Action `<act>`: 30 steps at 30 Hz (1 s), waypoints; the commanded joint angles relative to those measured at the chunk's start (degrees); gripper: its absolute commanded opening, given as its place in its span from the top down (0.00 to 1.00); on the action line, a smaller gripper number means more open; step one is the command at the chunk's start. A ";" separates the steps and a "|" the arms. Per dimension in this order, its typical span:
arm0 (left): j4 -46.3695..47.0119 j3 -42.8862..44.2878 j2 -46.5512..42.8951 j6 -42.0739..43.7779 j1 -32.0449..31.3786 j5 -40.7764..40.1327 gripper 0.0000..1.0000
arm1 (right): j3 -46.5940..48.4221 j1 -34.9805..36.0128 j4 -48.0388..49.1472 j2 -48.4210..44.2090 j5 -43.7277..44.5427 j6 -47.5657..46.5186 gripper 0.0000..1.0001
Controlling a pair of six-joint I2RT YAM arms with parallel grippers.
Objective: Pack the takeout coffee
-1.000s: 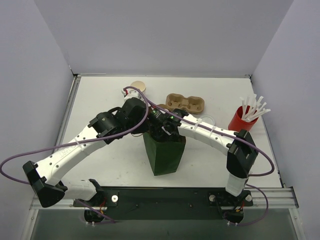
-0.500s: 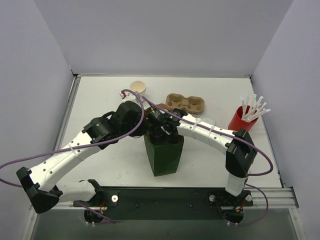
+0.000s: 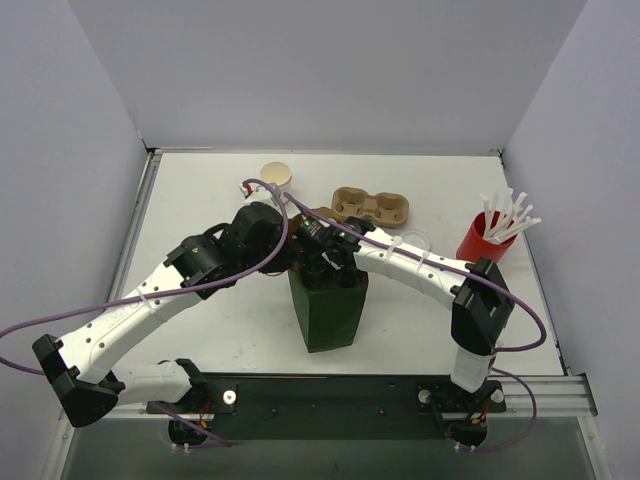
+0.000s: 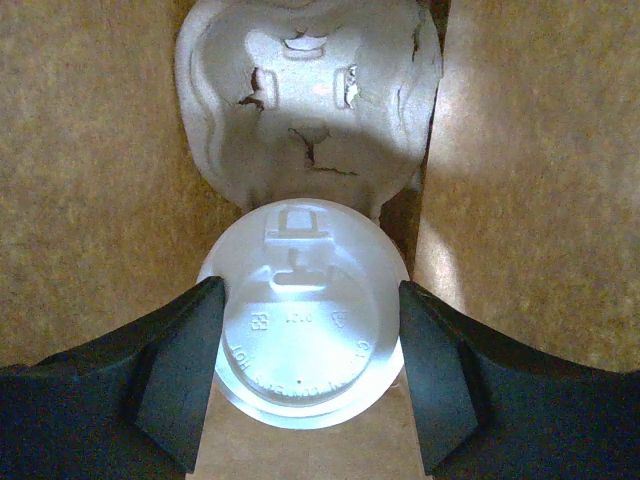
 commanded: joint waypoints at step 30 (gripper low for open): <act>5.16 1.22 -0.99 2.42 1.02 -2.47 1.00 | 0.67 0.72 -10.82 -1.69 2.97 -0.57 0.37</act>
